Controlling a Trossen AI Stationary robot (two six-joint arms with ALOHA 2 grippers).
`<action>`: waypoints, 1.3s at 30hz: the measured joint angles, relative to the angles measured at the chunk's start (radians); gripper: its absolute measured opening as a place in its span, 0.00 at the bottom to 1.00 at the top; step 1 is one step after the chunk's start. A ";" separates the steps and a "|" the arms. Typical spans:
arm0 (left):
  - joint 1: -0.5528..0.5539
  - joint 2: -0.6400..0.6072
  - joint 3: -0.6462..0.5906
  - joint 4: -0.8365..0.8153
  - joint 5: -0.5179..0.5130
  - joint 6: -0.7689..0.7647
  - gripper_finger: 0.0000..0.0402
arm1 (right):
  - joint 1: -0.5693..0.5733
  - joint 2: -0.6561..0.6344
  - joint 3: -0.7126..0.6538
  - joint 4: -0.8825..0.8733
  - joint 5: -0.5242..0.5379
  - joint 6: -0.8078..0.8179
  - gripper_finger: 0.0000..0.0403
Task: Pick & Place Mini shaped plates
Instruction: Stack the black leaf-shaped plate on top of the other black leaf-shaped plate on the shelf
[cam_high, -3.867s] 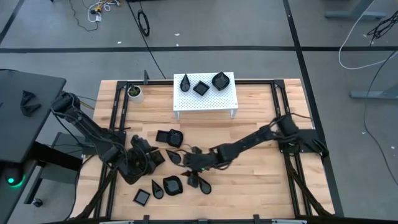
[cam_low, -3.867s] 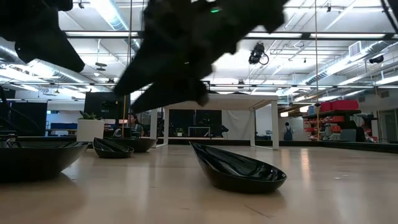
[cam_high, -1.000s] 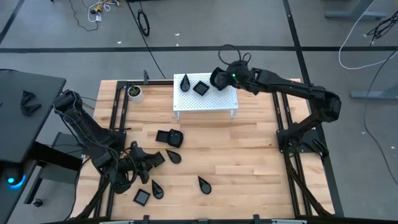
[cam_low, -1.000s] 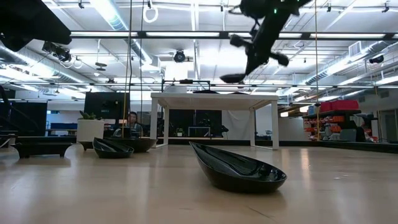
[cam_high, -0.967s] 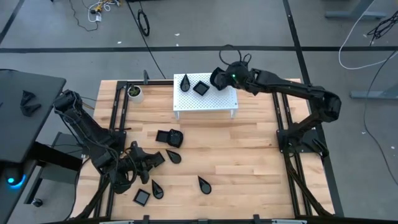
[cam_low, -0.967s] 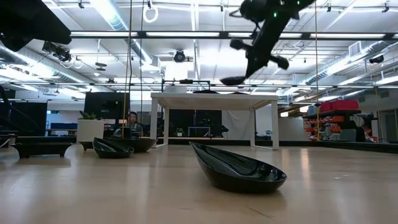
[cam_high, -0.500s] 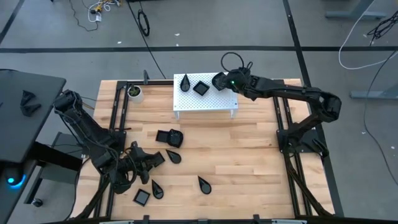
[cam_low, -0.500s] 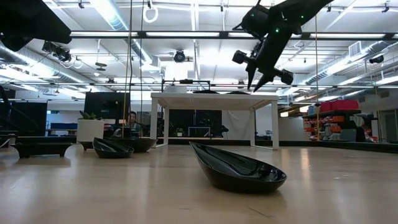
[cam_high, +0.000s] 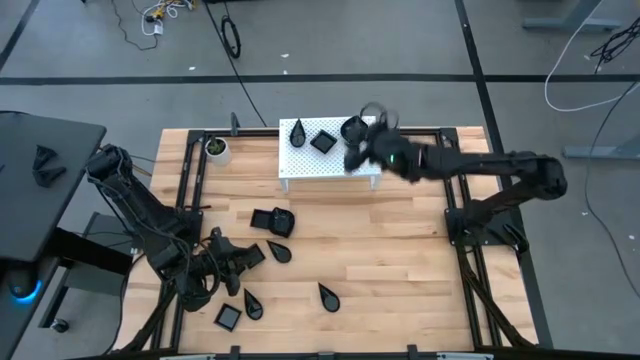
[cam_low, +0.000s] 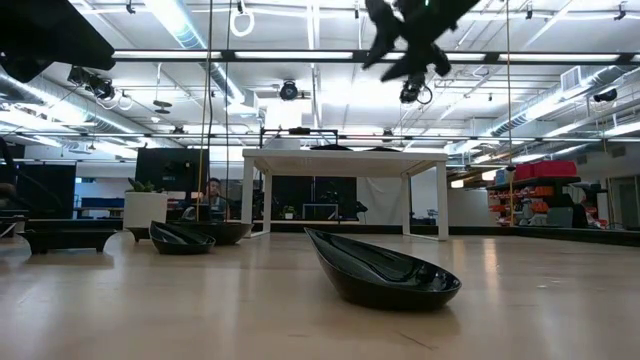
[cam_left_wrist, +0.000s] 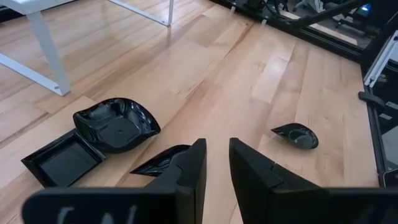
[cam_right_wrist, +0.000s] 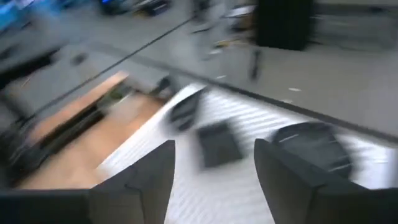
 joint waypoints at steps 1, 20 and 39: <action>0.000 0.000 0.000 0.000 0.002 0.000 0.18 | 0.054 0.003 0.000 -0.003 0.002 -0.014 0.54; -0.001 0.000 0.000 -0.036 0.613 0.062 0.17 | 0.740 0.407 0.000 0.284 0.103 0.036 0.40; 0.087 0.000 0.000 -0.555 0.763 -0.336 0.41 | 0.737 0.507 0.000 0.438 0.093 0.010 0.40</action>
